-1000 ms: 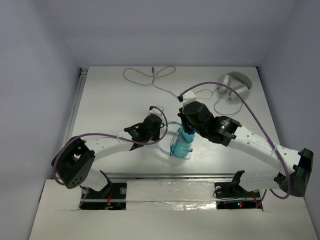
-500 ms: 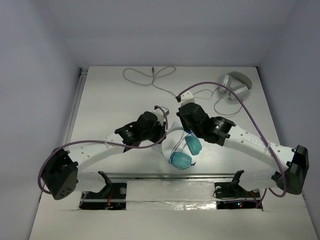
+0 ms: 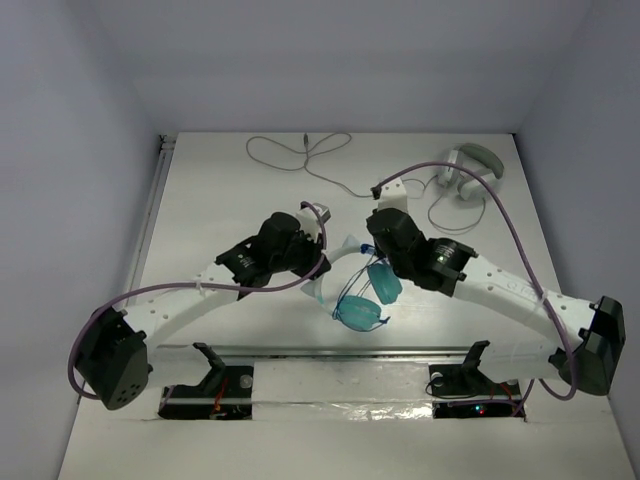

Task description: Wrap the headphones

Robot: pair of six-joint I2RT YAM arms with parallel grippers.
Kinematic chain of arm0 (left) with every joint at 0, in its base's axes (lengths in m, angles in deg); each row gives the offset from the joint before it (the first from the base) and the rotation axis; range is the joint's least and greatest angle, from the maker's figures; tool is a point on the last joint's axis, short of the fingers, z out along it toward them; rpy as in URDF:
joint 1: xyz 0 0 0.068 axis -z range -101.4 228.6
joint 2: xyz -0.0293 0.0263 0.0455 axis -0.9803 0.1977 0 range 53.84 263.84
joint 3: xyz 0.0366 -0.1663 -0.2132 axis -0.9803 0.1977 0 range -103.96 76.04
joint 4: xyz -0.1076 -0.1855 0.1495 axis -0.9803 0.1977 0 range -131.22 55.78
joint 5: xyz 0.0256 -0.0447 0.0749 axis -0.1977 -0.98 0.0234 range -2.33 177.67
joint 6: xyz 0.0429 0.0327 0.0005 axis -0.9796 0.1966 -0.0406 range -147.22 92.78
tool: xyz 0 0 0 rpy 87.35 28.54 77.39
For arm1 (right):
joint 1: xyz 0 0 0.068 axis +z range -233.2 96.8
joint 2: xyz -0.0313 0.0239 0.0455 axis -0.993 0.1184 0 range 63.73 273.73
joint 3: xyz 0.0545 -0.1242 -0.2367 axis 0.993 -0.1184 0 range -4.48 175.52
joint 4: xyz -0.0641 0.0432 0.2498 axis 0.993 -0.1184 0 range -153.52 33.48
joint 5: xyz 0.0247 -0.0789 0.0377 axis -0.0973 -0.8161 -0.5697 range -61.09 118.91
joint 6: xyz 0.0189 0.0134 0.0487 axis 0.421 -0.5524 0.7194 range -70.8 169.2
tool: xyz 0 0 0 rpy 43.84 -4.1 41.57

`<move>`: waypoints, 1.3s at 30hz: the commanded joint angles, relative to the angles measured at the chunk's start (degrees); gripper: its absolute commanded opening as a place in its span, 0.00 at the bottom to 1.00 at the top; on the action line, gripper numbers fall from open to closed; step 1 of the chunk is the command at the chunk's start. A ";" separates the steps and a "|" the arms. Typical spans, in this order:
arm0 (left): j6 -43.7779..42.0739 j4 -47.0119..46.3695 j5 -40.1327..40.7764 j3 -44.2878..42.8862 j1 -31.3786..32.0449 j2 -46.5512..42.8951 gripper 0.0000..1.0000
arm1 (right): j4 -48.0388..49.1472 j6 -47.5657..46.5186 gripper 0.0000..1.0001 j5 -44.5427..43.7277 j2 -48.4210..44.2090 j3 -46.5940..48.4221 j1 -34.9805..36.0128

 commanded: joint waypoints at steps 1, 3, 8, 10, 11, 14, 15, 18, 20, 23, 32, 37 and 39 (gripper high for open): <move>-0.79 0.16 -2.53 -5.03 0.09 -0.19 0.00 | 3.77 1.65 0.04 -4.75 -3.20 0.67 -0.56; -1.31 1.50 -1.38 -6.00 0.09 1.14 0.00 | 5.61 0.69 0.04 -1.60 -5.14 1.72 -0.56; -2.45 3.08 -2.17 -8.29 0.09 2.81 0.00 | 5.71 -1.33 0.06 -1.32 -6.47 4.19 -0.56; -3.07 3.61 -3.31 -8.73 0.09 3.17 0.00 | 5.53 -1.95 0.08 -2.64 -5.59 3.84 -0.56; -3.33 3.70 -4.01 -8.82 0.09 3.25 0.00 | 5.36 -1.78 0.09 -3.60 -4.54 3.31 -0.56; -3.86 3.09 -6.29 -8.47 0.09 2.29 0.00 | 5.18 -0.46 0.13 -3.44 -3.66 1.39 -0.56; -3.86 2.56 -8.04 -8.12 0.09 1.68 0.00 | 5.35 -0.11 0.15 -3.44 -3.31 0.77 -1.08; -3.86 2.12 -10.25 -8.29 0.09 0.97 0.00 | 5.18 1.21 0.15 -3.00 -3.04 -0.29 -1.71; -3.51 2.12 -10.78 -8.56 -0.53 0.44 0.00 | 4.66 2.52 0.15 -2.65 -3.13 -0.38 -1.71; -2.02 0.89 -15.43 -8.73 -3.60 -0.43 0.00 | 4.39 4.02 0.20 -0.98 -4.00 -1.70 -2.23; 0.44 -2.80 -18.87 -8.03 -8.78 -1.32 0.00 | 5.53 9.64 0.37 12.27 -8.57 -6.62 -5.21; 3.59 -6.92 -21.50 -6.81 -12.91 -0.09 0.00 | 5.62 10.70 0.59 17.56 -13.49 -5.83 -5.75; 5.53 -9.38 -24.66 -6.18 -15.11 0.09 0.00 | 5.27 10.88 0.64 19.94 -15.17 -5.74 -6.28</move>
